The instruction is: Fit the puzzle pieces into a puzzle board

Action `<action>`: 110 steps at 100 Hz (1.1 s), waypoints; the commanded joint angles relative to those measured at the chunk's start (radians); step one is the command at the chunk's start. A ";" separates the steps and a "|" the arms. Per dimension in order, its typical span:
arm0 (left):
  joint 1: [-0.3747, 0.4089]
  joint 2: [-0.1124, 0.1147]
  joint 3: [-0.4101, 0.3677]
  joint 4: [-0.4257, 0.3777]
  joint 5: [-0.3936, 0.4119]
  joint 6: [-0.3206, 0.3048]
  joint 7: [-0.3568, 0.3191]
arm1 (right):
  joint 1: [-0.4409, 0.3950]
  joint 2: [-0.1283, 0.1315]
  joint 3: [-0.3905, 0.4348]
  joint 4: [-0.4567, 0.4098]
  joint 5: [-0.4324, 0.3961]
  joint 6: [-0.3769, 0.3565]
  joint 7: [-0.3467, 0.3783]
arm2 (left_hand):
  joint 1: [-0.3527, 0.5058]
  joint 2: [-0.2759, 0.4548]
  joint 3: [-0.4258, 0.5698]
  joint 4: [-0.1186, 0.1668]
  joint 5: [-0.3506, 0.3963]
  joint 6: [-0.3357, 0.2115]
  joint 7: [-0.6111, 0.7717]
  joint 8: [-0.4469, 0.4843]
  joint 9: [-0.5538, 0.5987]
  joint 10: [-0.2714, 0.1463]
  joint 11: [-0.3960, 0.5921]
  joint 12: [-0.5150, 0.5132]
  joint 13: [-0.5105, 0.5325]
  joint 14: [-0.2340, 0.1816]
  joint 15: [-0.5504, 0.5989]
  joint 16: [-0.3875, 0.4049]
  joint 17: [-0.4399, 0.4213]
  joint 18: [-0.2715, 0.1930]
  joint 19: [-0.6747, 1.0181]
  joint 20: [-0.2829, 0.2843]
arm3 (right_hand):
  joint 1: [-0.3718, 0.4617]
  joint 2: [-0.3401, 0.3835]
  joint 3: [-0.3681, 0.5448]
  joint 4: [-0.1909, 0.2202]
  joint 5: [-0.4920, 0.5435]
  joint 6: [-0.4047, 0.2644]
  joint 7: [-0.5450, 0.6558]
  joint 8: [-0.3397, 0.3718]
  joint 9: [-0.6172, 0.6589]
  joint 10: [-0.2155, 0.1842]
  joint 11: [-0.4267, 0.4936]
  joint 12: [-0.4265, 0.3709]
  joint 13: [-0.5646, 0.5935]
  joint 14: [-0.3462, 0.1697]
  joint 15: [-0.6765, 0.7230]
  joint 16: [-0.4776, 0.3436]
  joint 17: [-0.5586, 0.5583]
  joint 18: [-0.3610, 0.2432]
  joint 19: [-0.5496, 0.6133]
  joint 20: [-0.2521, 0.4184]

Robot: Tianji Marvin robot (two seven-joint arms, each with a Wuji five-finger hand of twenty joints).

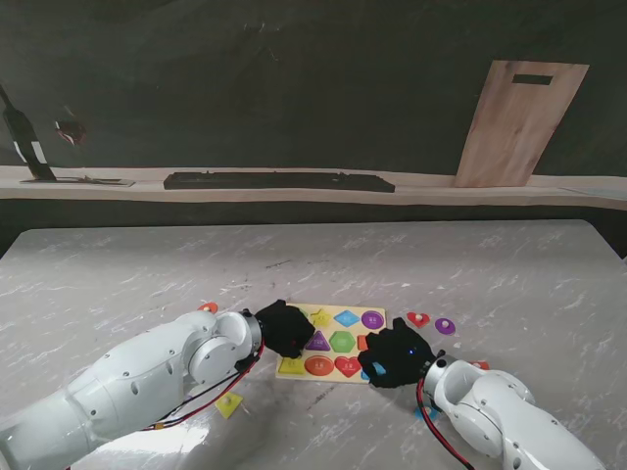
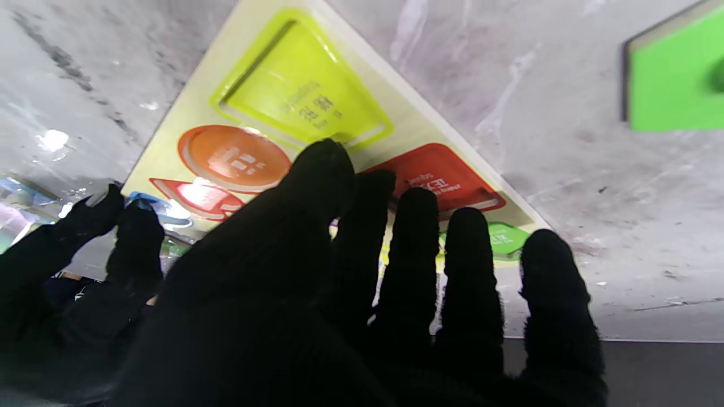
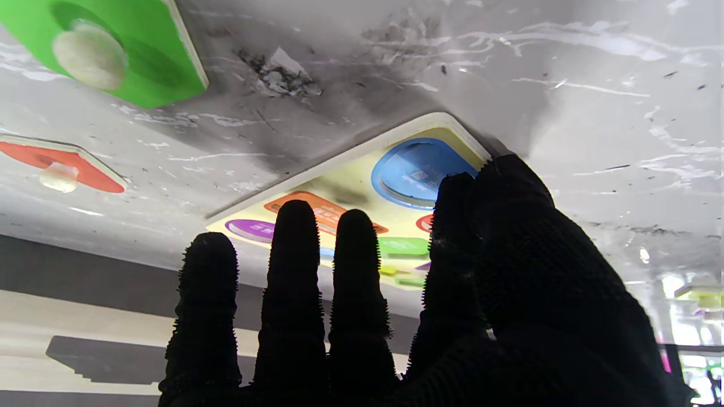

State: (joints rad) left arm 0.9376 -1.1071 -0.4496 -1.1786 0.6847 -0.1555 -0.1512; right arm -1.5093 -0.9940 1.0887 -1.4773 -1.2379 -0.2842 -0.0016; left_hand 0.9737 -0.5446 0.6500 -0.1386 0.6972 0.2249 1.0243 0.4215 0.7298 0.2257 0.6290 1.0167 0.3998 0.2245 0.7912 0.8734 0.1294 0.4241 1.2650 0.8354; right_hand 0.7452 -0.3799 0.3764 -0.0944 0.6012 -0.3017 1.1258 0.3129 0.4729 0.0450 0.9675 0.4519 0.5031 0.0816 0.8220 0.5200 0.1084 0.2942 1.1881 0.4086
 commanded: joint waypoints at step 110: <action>0.052 0.025 -0.042 -0.005 0.098 0.025 0.028 | 0.069 -0.017 -0.073 0.063 0.060 0.073 -0.047 | 0.008 0.007 -0.040 -0.028 -0.018 -0.106 0.011 0.056 -0.045 0.009 -0.001 -0.079 -0.017 0.018 -0.045 -0.037 -0.007 -0.124 -0.003 -0.021 | 0.025 0.028 0.010 0.029 -0.007 -0.033 -0.005 -0.025 0.018 0.002 -0.004 0.004 0.020 0.003 -0.023 0.007 -0.009 -0.015 0.008 -0.003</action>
State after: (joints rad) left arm 0.9782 -1.0929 -0.4914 -1.1997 0.7749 -0.1370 -0.1197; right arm -1.4446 -1.0011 1.0223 -1.4155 -1.1795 -0.2153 -0.0454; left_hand 0.9701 -0.5352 0.6037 -0.1386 0.6781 0.1571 1.0403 0.4709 0.7148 0.2263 0.6491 0.9732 0.4005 0.2241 0.7853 0.8611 0.1293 0.4236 1.2649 0.8243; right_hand 0.7360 -0.3912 0.3689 -0.0967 0.6004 -0.3154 1.1249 0.3014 0.4730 0.0448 0.9595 0.4520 0.5050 0.0817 0.8107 0.5200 0.1084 0.2940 1.1882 0.4087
